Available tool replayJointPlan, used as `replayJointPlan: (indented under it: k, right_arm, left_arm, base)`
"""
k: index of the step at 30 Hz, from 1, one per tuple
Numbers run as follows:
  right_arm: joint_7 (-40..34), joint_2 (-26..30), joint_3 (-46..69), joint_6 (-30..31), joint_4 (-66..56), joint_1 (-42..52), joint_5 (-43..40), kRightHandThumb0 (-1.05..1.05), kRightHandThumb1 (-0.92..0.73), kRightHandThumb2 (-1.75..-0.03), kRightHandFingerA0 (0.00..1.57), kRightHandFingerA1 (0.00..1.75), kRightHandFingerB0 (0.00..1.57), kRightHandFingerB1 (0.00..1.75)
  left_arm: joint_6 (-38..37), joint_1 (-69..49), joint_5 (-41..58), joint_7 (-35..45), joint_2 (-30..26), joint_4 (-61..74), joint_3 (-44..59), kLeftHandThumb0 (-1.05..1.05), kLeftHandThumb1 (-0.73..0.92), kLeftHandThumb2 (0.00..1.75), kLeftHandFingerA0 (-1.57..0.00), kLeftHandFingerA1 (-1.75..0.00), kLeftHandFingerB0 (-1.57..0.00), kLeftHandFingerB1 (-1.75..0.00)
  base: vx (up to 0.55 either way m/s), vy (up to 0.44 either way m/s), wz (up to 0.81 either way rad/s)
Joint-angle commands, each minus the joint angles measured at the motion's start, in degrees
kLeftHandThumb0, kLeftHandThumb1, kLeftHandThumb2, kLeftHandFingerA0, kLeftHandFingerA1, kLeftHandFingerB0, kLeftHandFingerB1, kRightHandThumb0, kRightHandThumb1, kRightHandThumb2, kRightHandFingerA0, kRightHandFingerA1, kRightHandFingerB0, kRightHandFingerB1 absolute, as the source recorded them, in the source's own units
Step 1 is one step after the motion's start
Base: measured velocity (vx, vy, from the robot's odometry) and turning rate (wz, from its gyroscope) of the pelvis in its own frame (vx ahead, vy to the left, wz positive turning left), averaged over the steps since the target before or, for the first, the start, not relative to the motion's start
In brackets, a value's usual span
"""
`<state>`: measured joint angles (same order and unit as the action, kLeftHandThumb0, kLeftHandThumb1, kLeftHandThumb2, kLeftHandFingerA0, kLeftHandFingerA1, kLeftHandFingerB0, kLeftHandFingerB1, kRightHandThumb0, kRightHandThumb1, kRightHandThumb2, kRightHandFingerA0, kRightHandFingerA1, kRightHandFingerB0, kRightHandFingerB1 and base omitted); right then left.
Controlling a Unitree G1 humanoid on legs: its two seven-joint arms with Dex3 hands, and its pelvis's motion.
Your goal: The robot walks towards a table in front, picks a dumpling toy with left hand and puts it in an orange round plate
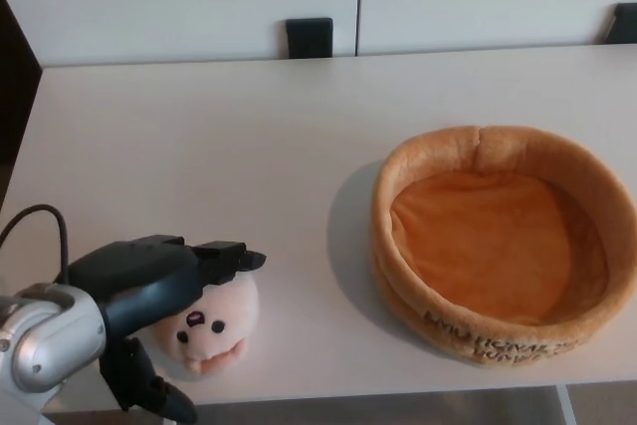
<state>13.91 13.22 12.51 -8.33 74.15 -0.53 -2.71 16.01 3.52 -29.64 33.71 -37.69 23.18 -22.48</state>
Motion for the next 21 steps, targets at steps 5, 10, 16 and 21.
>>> replayJointPlan:
  k: [5, 10, 16, 21]
  right_arm:
    - [0.2, 0.3, 0.9, 0.0, 0.1, 0.1, -0.7, -0.26, -0.44, -0.54, 0.83, 1.05, 0.28, 0.62]
    - [1.1, 0.0, 2.2, 0.5, 0.0, 0.0, -1.8, -0.24, -0.45, -0.58, 0.79, 1.03, 0.26, 0.64]
    - [0.0, 0.4, 0.4, 0.0, 0.0, -0.3, 0.4, -0.33, -0.45, -0.55, 0.81, 1.05, 0.29, 0.65]
    - [1.2, 0.4, 0.7, -0.7, -0.2, -0.1, -0.5, -0.29, -0.46, -0.56, 0.78, 1.04, 0.28, 0.66]
  left_arm:
    - [-5.0, 0.4, -5.9, -8.6, 2.5, -7.7, -0.7, -0.73, 0.26, 0.61, -0.06, -0.47, -0.04, -0.3]
    - [-8.2, 0.2, -7.3, -12.8, 3.5, -10.2, -0.6, -0.71, 0.28, 0.63, -0.06, -0.5, -0.03, -0.36]
    - [-10.7, -0.2, -8.6, -18.1, 5.6, -12.9, -0.1, -0.56, 0.32, 0.64, -0.14, -0.51, -0.08, -0.48]
    - [-11.9, -1.2, -9.1, -22.2, 7.7, -13.6, 0.6, -0.32, 0.47, 0.53, -0.31, -0.48, -0.2, -0.45]
  base:
    - [0.0, 0.0, 0.0]
    - [0.0, 0.0, 0.0]
    - [0.0, 0.0, 0.0]
    - [0.0, 0.0, 0.0]
